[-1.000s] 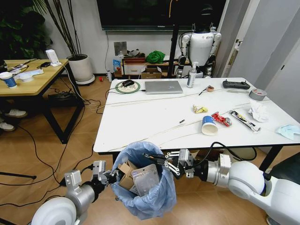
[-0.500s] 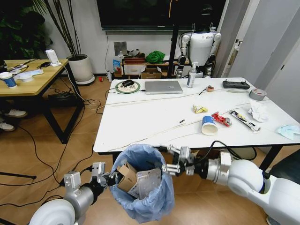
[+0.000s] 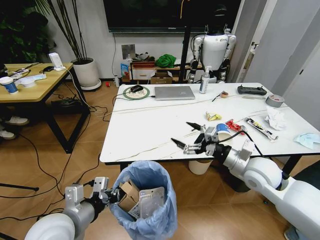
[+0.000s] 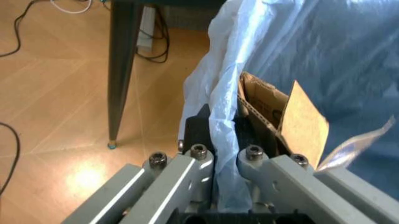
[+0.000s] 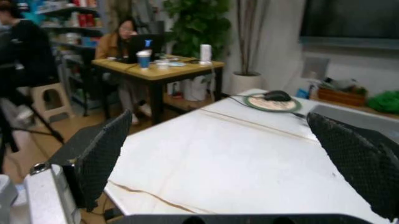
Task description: Pick up the trash bin and place the trash from the table into it.
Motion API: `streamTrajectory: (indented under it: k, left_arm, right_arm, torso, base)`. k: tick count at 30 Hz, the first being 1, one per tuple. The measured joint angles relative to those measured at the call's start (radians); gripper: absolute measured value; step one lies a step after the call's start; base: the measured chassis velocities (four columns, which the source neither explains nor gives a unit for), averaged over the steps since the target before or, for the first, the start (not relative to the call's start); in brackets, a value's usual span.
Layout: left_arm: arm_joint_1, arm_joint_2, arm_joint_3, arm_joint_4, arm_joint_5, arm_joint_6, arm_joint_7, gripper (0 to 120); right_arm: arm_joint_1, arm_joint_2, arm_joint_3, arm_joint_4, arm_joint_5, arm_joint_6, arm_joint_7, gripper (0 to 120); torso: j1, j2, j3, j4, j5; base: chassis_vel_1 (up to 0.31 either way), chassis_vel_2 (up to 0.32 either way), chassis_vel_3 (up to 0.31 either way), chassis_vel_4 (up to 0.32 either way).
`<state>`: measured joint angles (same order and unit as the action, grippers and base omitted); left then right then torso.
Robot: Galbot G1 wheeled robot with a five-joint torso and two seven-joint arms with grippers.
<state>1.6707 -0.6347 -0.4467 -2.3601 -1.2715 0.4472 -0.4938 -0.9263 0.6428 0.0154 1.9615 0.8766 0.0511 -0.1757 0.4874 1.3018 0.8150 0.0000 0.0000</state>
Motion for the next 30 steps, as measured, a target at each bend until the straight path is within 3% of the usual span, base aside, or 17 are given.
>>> streamTrajectory:
  k: [4,9,15,30]
  left_arm:
    - [-0.005,0.001,0.0,-0.001,-0.005,0.001,-0.006,0]
    - [-0.019,-0.021,0.002,0.001,-0.008,-0.003,0.009,0]
    - [-0.008,-0.034,0.001,-0.004,0.004,-0.003,0.014,0]
    - [0.007,-0.045,-0.004,-0.011,0.012,-0.005,0.017,0]
  right_arm:
    - [-0.004,0.019,-0.005,-0.02,0.011,-0.013,0.043,100]
    - [0.017,0.088,-0.041,-0.061,0.021,-0.118,0.26,100]
    - [0.086,0.149,-0.09,-0.13,0.058,-0.189,0.397,100]
    - [0.293,0.285,-0.253,-0.34,0.041,-0.246,0.585,100]
  torso:
    - [0.0,0.0,0.0,-0.0001,-0.0002]
    - [0.0,0.0,0.0,-0.0002,-0.0002]
    - [0.0,0.0,0.0,-0.0001,0.0]
    - [0.0,0.0,0.0,0.0001,-0.0002]
  base:
    - [0.0,0.0,0.0,0.0]
    - [0.0,0.0,0.0,0.0]
    - [0.0,0.0,0.0,0.0]
    - [0.0,0.0,0.0,0.0]
